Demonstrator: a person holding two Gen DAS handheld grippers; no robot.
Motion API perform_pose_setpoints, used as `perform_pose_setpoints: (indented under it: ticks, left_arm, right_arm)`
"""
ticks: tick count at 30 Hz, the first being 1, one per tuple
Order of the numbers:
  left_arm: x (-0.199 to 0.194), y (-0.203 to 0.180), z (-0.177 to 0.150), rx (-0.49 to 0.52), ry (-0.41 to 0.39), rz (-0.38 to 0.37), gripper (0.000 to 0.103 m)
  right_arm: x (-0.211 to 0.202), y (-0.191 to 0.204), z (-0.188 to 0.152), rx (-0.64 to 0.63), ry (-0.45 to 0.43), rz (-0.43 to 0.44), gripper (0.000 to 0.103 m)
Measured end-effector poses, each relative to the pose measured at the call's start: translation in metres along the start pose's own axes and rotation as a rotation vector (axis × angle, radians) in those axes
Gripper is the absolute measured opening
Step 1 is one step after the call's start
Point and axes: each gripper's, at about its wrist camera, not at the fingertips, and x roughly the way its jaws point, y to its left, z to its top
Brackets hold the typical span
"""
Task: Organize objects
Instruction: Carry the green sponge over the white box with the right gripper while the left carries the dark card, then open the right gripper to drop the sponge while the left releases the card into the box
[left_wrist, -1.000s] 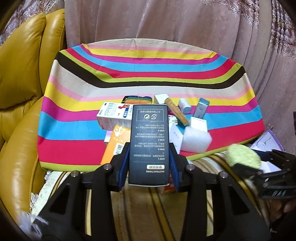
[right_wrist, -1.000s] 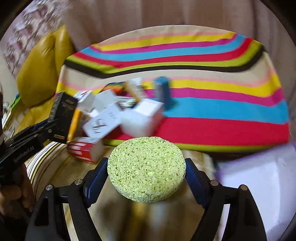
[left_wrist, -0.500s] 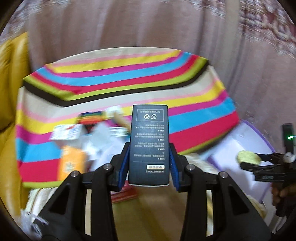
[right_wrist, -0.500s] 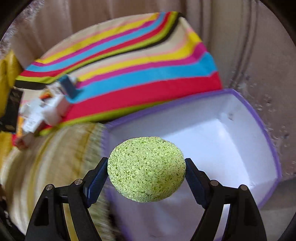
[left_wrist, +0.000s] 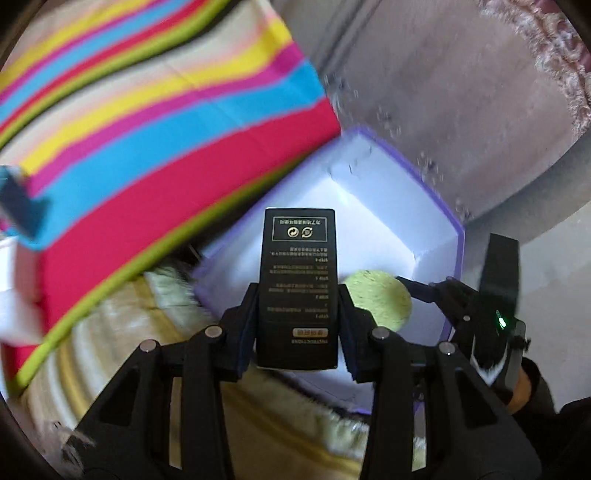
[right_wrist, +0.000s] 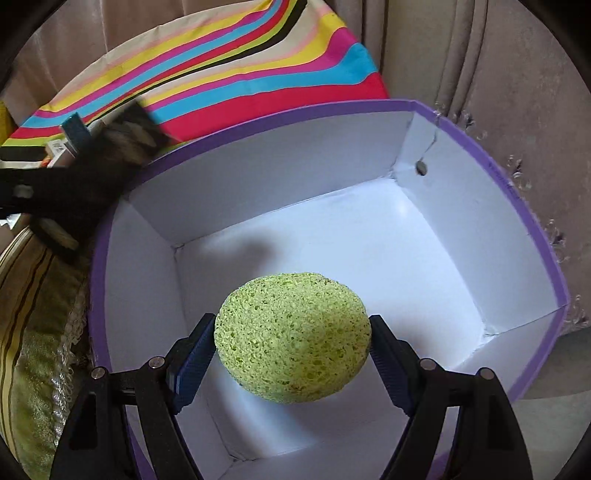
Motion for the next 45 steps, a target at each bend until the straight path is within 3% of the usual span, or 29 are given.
perform_pose_setpoints:
  ticks: [4,7,8,16,20,23,34,40,45]
  left_arm:
    - [0.039,0.002,0.015,-0.051,0.143,-0.005,0.044]
    - [0.054,0.011,0.021,-0.095,0.186,0.031,0.051]
    - [0.053,0.012,0.025,-0.099,0.172,0.038,0.057]
    - [0.041,0.022,0.04,-0.122,0.066,0.118,0.057]
    - [0.043,0.016,0.032,-0.146,0.029,0.074,0.057]
    - [0.026,0.015,0.025,-0.15,-0.041,0.036,0.061]
    - [-0.072,0.037,-0.034,-0.181,-0.299,-0.07,0.064]
    - [-0.114,0.048,-0.062,-0.163,-0.392,0.017,0.066]
    - [-0.138,0.067,-0.091,-0.234,-0.453,0.094,0.066]
  right_arm:
    - [0.002,0.0,-0.001,0.006,-0.007,0.031,0.081]
    - [0.001,0.001,0.0,0.007,-0.012,0.062,0.081]
    - [-0.001,0.002,0.0,0.016,-0.014,0.07,0.081]
    - [0.003,0.023,0.012,0.03,-0.043,0.119,0.081]
    - [0.003,0.026,0.011,0.039,-0.028,0.118,0.081]
    - [0.0,0.026,0.007,0.056,0.0,0.118,0.082]
    - [-0.018,0.049,0.014,0.011,-0.011,-0.014,0.089]
    - [-0.03,0.055,0.034,-0.014,-0.045,-0.026,0.089]
    - [-0.04,0.079,0.043,-0.057,-0.077,-0.028,0.089]
